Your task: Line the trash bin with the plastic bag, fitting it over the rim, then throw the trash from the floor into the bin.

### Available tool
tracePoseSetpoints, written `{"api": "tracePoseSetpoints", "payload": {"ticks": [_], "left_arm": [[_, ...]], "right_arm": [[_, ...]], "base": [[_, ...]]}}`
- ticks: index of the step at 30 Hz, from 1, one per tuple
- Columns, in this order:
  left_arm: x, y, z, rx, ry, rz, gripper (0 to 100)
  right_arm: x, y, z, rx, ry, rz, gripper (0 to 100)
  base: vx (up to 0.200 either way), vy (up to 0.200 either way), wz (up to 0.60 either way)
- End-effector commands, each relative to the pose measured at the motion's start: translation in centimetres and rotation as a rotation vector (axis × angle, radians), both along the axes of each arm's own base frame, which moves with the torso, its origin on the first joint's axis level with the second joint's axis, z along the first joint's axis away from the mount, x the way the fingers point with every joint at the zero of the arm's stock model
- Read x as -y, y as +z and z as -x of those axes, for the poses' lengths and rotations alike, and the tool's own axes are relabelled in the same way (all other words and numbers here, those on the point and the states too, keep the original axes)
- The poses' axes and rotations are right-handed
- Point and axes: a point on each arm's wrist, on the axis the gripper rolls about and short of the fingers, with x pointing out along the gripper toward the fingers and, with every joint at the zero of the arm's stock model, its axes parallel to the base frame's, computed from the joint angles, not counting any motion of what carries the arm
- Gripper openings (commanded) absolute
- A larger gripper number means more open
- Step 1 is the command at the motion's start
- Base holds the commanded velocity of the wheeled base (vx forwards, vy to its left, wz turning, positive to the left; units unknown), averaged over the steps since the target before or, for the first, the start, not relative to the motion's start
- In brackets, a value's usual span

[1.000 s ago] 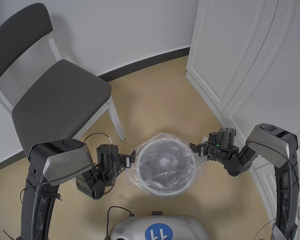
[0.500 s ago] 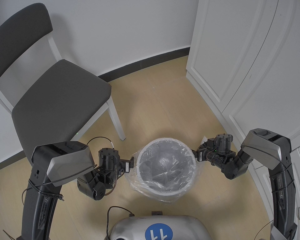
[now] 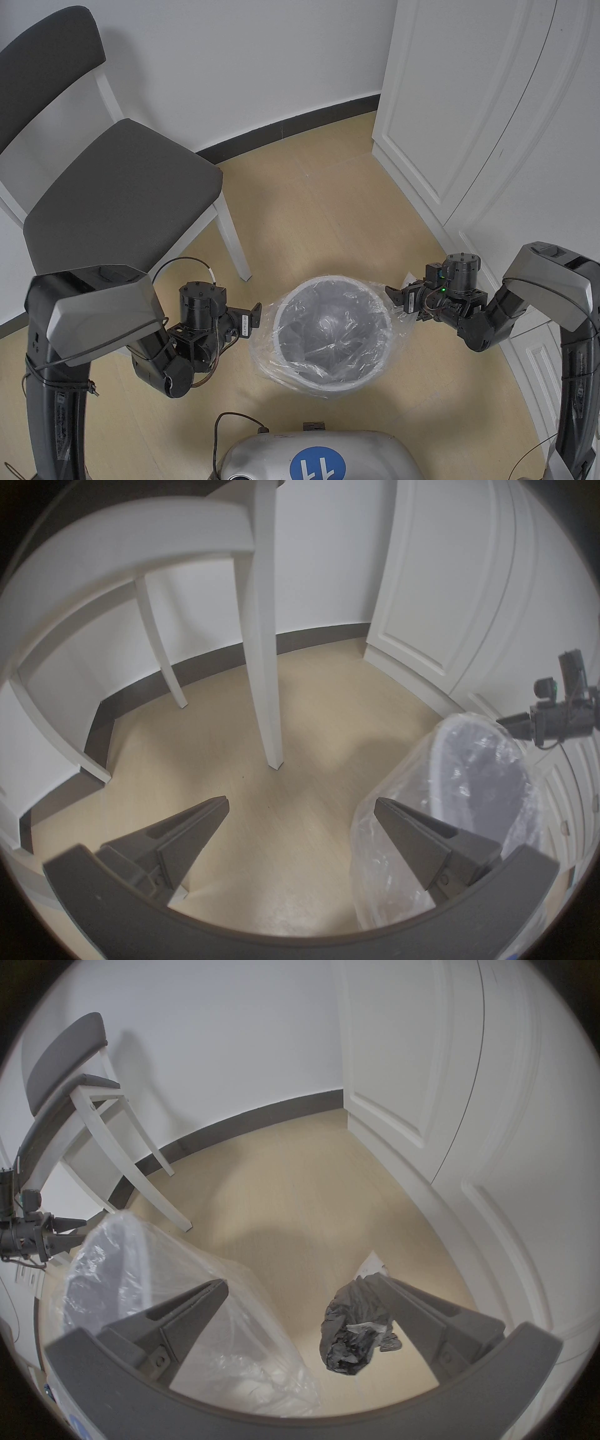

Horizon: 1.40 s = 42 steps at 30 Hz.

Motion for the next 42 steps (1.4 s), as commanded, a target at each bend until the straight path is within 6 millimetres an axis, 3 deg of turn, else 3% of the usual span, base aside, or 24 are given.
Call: {"api": "tracePoseSetpoints", "payload": {"ticks": [1, 13, 18, 26, 37, 42], "left_arm": [[-0.5, 3.3, 2.1, 0.036, -0.027, -0.028, 100], [-0.6, 2.9, 2.4, 0.022, -0.035, -0.059, 100], [-0.4, 2.7, 2.5, 0.018, -0.041, -0.061, 100], [-0.2, 3.0, 2.6, 0.029, -0.045, -0.055, 100], [0.3, 3.0, 2.8, 0.038, -0.057, -0.050, 100], [0.6, 3.3, 2.9, 0.061, -0.062, -0.040, 100]], "right_arm": [[0.7, 3.7, 2.2, 0.048, 0.012, 0.042, 100], [2.7, 2.3, 3.4, -0.026, 0.029, 0.191, 100], [3.6, 0.2, 3.7, -0.163, 0.086, 0.254, 100], [2.8, -3.7, 3.0, -0.247, 0.122, 0.261, 100], [1.8, -6.9, 1.0, -0.244, 0.112, 0.238, 100], [0.4, -7.9, 0.0, -0.166, 0.095, 0.153, 100]], "base": [[0.000, 0.000, 0.00], [0.000, 0.000, 0.00], [0.000, 0.000, 0.00], [0.000, 0.000, 0.00], [0.000, 0.000, 0.00], [0.000, 0.000, 0.00]]}}
